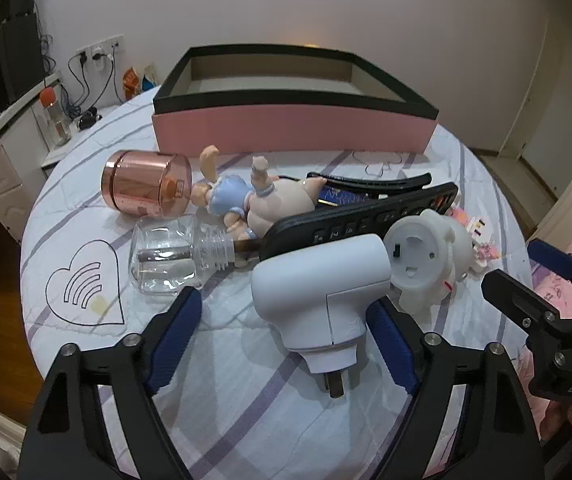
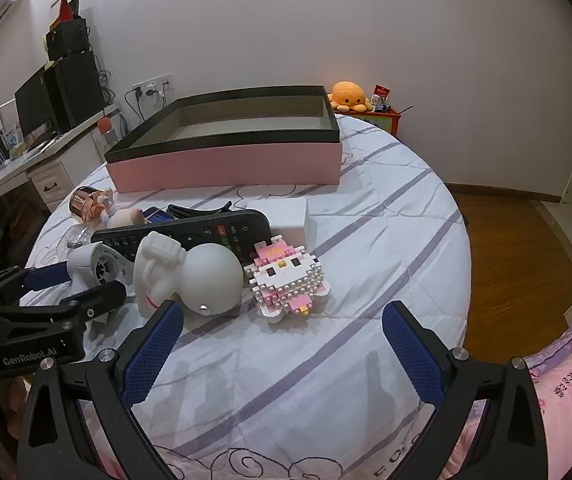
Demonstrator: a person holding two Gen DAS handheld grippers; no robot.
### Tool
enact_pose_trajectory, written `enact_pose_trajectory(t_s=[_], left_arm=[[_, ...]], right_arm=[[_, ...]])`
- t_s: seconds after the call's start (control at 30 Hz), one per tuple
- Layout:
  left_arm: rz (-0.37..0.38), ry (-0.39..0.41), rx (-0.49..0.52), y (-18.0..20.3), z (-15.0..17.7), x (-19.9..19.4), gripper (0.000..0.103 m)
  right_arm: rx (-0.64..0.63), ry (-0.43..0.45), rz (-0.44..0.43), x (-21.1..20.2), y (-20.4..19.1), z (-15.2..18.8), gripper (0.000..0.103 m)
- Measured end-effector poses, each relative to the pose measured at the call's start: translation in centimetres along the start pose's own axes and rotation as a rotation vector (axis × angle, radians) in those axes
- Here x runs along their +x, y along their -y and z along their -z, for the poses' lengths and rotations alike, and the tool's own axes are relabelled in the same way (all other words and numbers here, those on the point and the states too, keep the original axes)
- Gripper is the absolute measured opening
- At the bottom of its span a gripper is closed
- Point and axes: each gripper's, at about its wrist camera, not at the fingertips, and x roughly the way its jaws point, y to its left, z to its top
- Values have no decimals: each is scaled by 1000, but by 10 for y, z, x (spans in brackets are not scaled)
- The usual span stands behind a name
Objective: Organize rigid objects
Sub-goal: 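Move both tools toward the items and close the left tool on the white plug adapter, then lift the white plug adapter with the left tool while the right tool grasps the pink block figure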
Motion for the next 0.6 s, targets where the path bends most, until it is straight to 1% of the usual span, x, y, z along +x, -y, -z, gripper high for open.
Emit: enact_pose_trajectory(t_s=[0.07, 0.1, 0.13, 0.17, 0.2, 0.23, 0.33, 0.43, 0.6], left_arm=[[15, 6, 9, 3, 1, -2, 73], [20, 8, 15, 4, 1, -2, 73], [22, 5, 23, 5, 1, -2, 67], [28, 5, 29, 7, 0, -1, 57], [44, 6, 22, 8, 0, -1, 53], [48, 6, 14, 7, 0, -3, 52], [41, 14, 41, 12, 0, -5, 50], [85, 7, 25, 8, 0, -7, 50], [64, -13, 28, -1, 4, -12, 50]], right_arm=[[6, 1, -9, 0, 1, 1, 100], [7, 1, -12, 0, 2, 1, 100], [8, 0, -18, 1, 3, 2, 100], [10, -1, -21, 1, 2, 2, 100], [11, -2, -24, 2, 3, 3, 100], [12, -6, -27, 3, 4, 3, 100], [20, -6, -36, 3, 7, 4, 100], [31, -2, -47, 1, 10, 6, 100], [36, -2, -70, 2, 10, 10, 100]])
